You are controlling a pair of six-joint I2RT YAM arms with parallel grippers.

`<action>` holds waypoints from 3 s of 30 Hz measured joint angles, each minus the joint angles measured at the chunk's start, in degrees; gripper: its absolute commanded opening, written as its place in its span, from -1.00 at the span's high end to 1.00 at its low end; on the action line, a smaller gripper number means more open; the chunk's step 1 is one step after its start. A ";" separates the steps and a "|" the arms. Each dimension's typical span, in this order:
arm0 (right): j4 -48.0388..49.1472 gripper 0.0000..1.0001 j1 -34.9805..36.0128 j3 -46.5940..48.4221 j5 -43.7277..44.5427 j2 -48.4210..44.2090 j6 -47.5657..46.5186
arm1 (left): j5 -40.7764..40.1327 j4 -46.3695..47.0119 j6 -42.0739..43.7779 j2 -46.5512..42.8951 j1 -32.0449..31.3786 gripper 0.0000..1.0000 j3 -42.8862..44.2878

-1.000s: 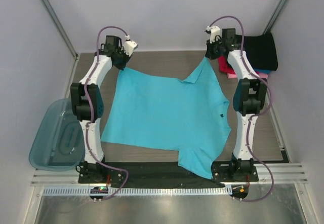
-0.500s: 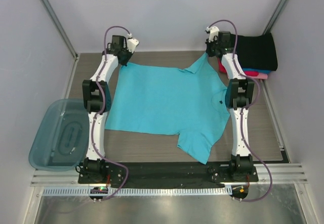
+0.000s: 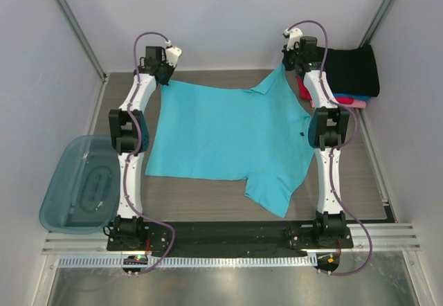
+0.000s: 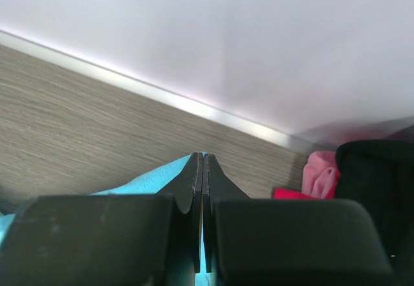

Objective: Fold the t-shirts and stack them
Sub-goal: Flatten the tshirt out, then fold the tshirt

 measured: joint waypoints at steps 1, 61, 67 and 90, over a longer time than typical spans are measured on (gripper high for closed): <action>0.28 0.98 0.04 0.00 0.17 -0.20 0.00 | 0.17 0.11 0.00 0.00 0.15 1.00 0.00; -12.31 0.98 -0.31 -49.51 1.90 -49.07 -2.54 | 16.04 -3.19 5.57 -24.13 3.41 1.00 -27.36; -13.27 0.98 -0.31 -55.12 1.09 -54.97 -1.38 | 17.33 -5.99 7.98 -25.57 3.63 1.00 -29.64; -16.06 0.98 0.35 -67.93 -2.80 -63.98 3.15 | 17.27 -13.53 20.24 -29.27 4.26 0.99 -38.77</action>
